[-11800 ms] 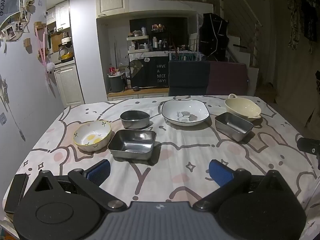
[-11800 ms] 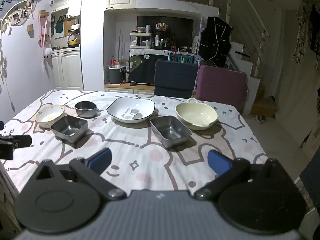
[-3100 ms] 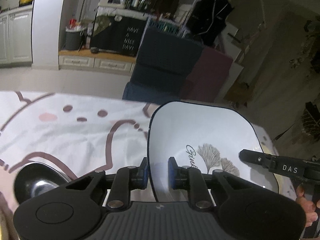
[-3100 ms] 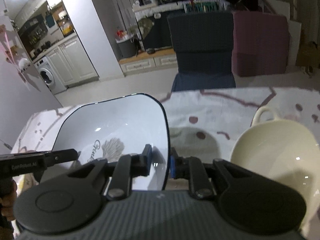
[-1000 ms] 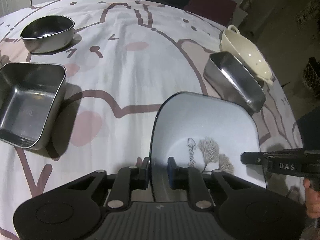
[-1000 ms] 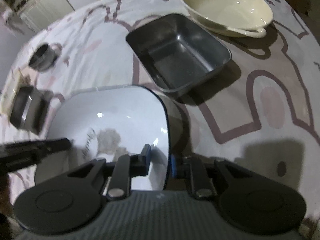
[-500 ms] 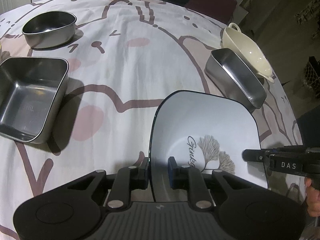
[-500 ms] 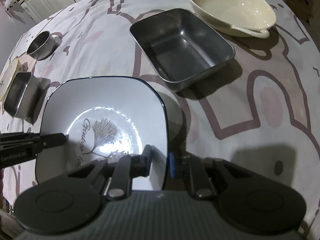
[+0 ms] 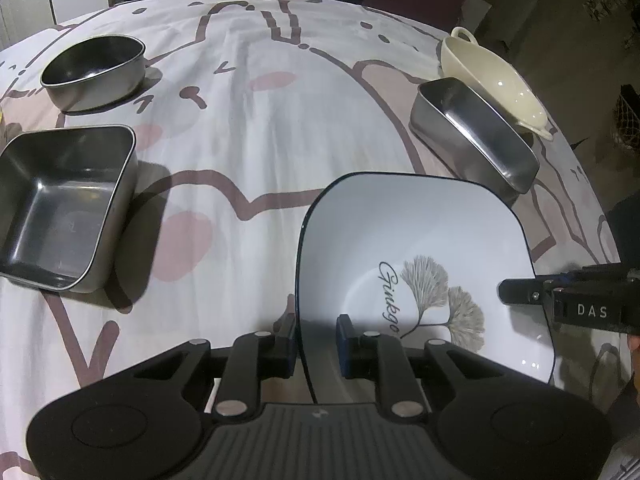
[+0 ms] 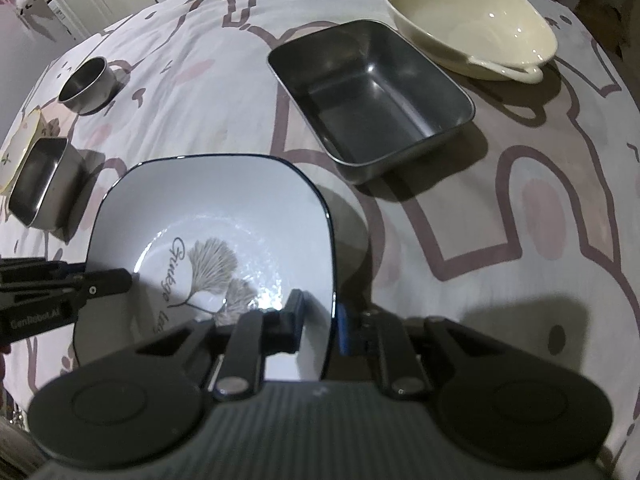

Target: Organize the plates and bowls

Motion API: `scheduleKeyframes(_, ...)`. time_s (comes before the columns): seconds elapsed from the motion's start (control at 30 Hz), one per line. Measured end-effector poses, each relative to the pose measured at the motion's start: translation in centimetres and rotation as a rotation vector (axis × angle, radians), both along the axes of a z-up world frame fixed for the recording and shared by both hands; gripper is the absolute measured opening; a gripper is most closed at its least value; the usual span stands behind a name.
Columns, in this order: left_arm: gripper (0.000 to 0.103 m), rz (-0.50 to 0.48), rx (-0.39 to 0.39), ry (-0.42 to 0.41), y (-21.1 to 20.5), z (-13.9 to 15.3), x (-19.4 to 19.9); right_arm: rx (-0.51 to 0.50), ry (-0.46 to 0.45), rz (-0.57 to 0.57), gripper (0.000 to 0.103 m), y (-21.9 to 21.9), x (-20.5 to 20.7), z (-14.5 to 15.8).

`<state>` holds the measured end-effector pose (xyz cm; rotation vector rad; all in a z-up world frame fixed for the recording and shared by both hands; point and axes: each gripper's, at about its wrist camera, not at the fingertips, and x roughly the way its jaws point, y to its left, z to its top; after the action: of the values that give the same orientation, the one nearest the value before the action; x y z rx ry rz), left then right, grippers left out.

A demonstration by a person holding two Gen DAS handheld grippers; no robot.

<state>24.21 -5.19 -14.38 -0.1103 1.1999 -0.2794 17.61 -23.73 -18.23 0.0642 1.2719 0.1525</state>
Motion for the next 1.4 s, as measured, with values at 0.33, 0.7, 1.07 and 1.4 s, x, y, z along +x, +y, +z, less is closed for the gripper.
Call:
scheduleKeyframes(0.33,0.028,-0.014,0.0,0.008,-0.1,0.0,-0.4,0.001,-0.003,0.003,0.022,0.1,-0.3,0.2)
scheduleKeyframes(0.7,0.095,-0.062,-0.003,-0.035,-0.7,1.4,-1.6,0.036,-0.044,0.047,0.068,0.0,-2.1,1.6)
scheduleKeyframes(1.07,0.103,-0.078,-0.032,-0.26,-2.2,6.6,-1.1,0.026,-0.322,-0.067,0.103,-3.1,-4.3,7.2)
scheduleKeyframes(1.4,0.103,-0.089,-0.077,-0.437,-6.1,10.1,3.5,0.156,-0.451,-0.431,0.103,-11.3,1.6,7.6)
